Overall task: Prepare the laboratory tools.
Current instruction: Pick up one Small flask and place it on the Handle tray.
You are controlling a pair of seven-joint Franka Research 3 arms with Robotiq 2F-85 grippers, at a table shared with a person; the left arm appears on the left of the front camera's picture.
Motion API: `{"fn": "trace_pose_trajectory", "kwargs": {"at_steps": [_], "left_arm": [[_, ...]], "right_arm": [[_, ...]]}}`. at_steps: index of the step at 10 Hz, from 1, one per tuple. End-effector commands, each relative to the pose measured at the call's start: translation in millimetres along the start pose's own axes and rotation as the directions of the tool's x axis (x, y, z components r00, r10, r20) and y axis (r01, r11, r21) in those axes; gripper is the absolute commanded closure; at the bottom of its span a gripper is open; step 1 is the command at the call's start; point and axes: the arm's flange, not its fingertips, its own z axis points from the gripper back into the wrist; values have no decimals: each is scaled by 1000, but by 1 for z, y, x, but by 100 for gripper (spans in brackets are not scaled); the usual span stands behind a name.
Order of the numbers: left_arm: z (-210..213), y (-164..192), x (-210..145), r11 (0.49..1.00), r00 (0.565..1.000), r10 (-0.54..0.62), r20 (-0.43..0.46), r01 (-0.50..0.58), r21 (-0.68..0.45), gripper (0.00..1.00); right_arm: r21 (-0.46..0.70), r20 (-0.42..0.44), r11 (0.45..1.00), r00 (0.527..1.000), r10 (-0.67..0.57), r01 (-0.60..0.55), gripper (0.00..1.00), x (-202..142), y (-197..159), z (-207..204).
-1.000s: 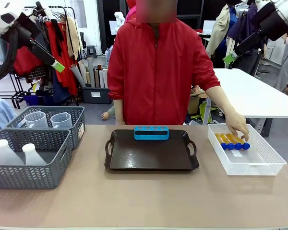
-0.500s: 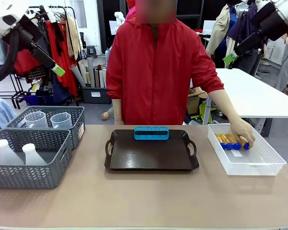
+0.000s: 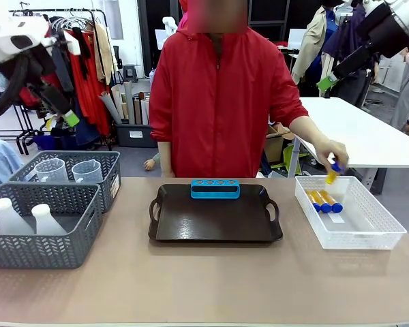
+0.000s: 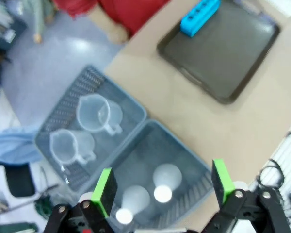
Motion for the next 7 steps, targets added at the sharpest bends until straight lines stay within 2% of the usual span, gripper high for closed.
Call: {"fn": "trace_pose_trajectory", "kwargs": {"at_steps": [1,2,3,7], "left_arm": [[-9,-14,-17,992,985,123,-122,-122,10,0],[-18,-15,-27,980,968,190,-164,-177,91,0],[-29,-18,-38,972,949,228,-218,-207,114,0],[-75,-24,-75,934,879,358,-314,-331,136,0]], "right_arm": [[3,3,1000,1000,6,-6,0,0,1,1],[3,3,1000,1000,6,-6,0,0,1,1],[3,3,1000,1000,6,-6,0,0,1,1],[3,3,1000,1000,6,-6,0,0,1,1]]}}
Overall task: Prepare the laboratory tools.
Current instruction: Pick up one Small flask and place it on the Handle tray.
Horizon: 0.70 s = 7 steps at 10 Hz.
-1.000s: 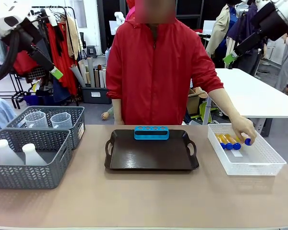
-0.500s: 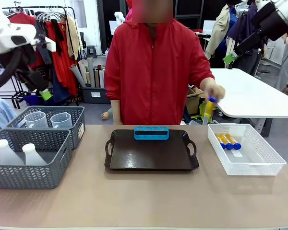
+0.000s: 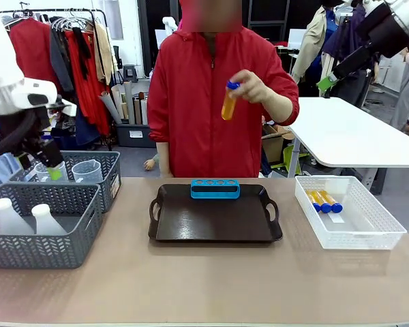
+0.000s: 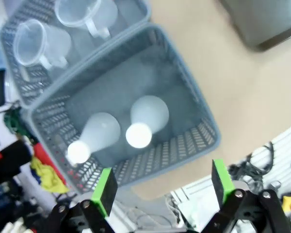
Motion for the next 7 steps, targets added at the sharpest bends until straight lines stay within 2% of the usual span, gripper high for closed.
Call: {"fn": "trace_pose_trajectory", "kwargs": {"at_steps": [1,4,7], "left_arm": [[-13,1,-12,996,996,86,-20,-86,8,0],[-50,9,-27,986,986,161,-34,-162,-43,0],[-84,25,-24,977,978,209,-23,-210,-36,0]], "right_arm": [[3,3,1000,1000,6,-6,0,0,1,1],[3,3,1000,1000,6,-6,0,0,1,1],[3,3,1000,1000,6,-6,0,0,1,1]]}}
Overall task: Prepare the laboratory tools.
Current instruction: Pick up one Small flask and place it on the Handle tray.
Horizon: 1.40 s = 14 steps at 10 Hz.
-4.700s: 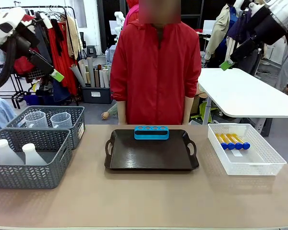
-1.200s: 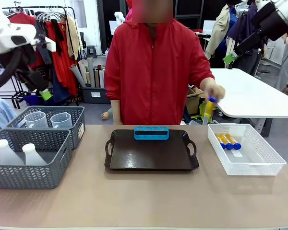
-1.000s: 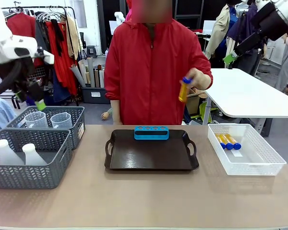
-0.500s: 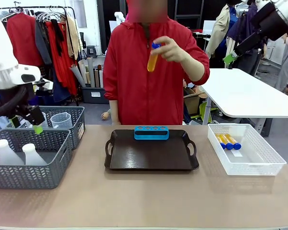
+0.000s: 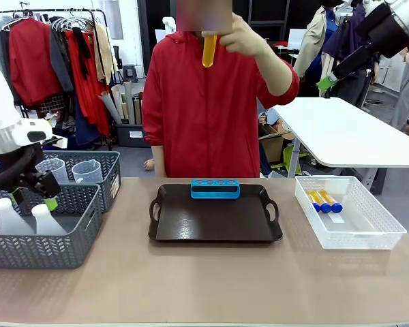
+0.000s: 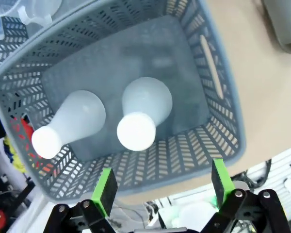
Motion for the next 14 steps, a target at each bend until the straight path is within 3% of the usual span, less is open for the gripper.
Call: {"fn": "trace_pose_trajectory", "kwargs": {"at_steps": [1,7,12,14], "left_arm": [[-14,6,10,1000,999,26,24,-26,-9,0],[-45,14,18,1000,1000,-6,-24,6,-5,0],[-42,17,23,998,1000,-20,10,20,55,100],[-40,17,24,999,1000,-18,8,18,49,100]], "right_arm": [[3,4,1000,1000,6,-6,0,0,1,1],[3,4,1000,1000,6,-6,0,0,1,1],[3,4,1000,1000,6,-6,0,0,1,1],[3,4,1000,1000,6,-6,0,0,1,1]]}}
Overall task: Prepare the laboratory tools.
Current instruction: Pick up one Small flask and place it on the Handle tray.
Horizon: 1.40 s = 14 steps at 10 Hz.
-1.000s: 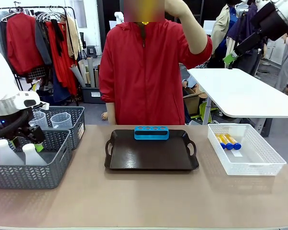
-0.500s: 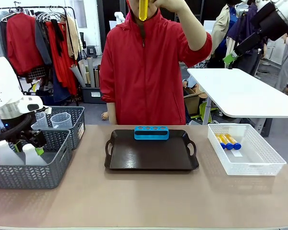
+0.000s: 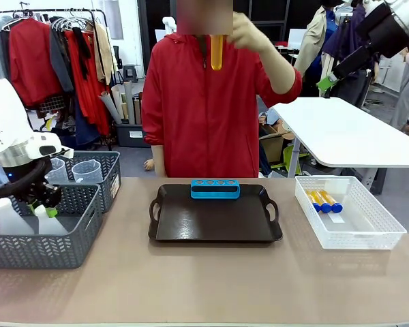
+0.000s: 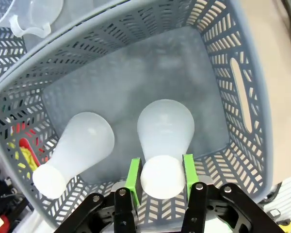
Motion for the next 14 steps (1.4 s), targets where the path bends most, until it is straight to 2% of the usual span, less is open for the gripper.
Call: {"fn": "trace_pose_trajectory", "kwargs": {"at_steps": [1,4,7,8,11,14], "left_arm": [[3,6,0,1000,1000,-4,-4,5,23,100],[41,9,2,999,999,-34,11,34,2,100],[127,18,17,992,991,-121,61,119,36,100],[157,20,20,989,983,-148,112,144,43,100],[242,12,39,967,937,-252,244,235,98,100],[313,-10,63,925,861,-381,336,356,136,100]], "right_arm": [[3,3,1000,1000,6,-6,0,0,1,1],[3,3,1000,1000,6,-6,0,0,1,1],[3,3,1000,1000,6,-6,0,0,1,1],[3,3,1000,1000,6,-6,0,0,1,1],[3,3,1000,1000,6,-6,0,0,1,1],[3,3,1000,1000,6,-6,0,0,1,1]]}}
